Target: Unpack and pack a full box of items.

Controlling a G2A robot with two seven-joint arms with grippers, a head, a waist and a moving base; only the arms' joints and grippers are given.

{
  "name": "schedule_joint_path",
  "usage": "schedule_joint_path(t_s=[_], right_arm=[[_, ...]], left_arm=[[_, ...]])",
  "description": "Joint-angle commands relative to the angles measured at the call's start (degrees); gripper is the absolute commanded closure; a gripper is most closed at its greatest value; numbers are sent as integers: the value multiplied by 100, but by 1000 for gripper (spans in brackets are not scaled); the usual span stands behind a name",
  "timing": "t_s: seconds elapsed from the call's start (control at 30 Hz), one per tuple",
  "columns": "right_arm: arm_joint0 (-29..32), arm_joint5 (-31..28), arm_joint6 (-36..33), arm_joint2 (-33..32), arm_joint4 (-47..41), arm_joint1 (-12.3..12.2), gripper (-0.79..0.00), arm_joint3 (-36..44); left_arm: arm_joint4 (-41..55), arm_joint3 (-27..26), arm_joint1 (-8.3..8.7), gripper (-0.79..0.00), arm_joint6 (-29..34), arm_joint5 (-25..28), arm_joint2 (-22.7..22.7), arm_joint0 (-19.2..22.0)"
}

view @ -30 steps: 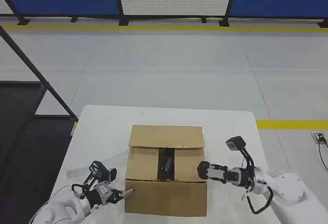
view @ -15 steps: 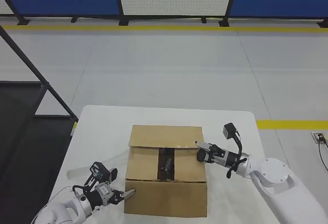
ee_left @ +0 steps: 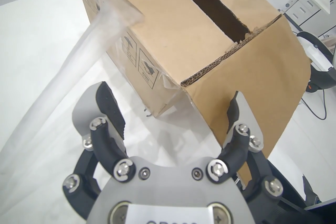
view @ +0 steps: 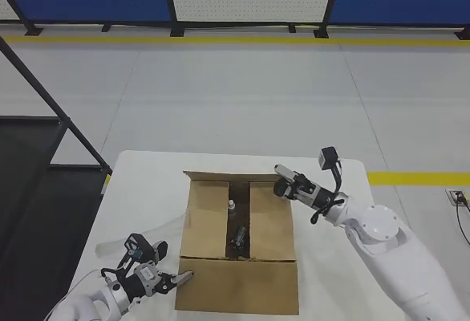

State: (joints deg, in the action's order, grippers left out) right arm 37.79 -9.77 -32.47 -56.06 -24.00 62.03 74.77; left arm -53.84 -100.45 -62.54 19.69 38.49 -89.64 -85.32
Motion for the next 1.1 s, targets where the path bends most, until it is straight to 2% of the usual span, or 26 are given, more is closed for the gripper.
schedule_joint_path(t_s=[0.0, 0.17, 0.3, 0.73, 0.8, 0.87, 1.07], right_arm=[[-245, 55, 265, 128, 176, 77, -785, -213], [-762, -11, 582, 539, 383, 321, -785, -833], [-956, -523, 514, 664, 404, 444, -785, -1358], [-877, -454, 653, 663, 372, 461, -785, -1331], [-891, -294, 815, 699, 381, 512, -785, -1328], [-947, -299, 695, 770, 269, 580, -785, -1378], [-1390, 11, 1168, 1088, 427, 868, -785, -2022]], left_arm=[[5, -20, 6, -785, -23, -8, -7, -22], [-10, -69, 18, -785, -86, -61, 7, -83], [-38, -96, 22, -785, -101, -111, 25, -110], [-43, -114, 19, -785, -135, -176, 51, -117], [-113, -136, 18, -785, -142, -256, 91, -103], [-178, -151, 10, -785, -195, -462, 129, -96], [-256, -71, 15, -785, -252, -515, 192, -106]])
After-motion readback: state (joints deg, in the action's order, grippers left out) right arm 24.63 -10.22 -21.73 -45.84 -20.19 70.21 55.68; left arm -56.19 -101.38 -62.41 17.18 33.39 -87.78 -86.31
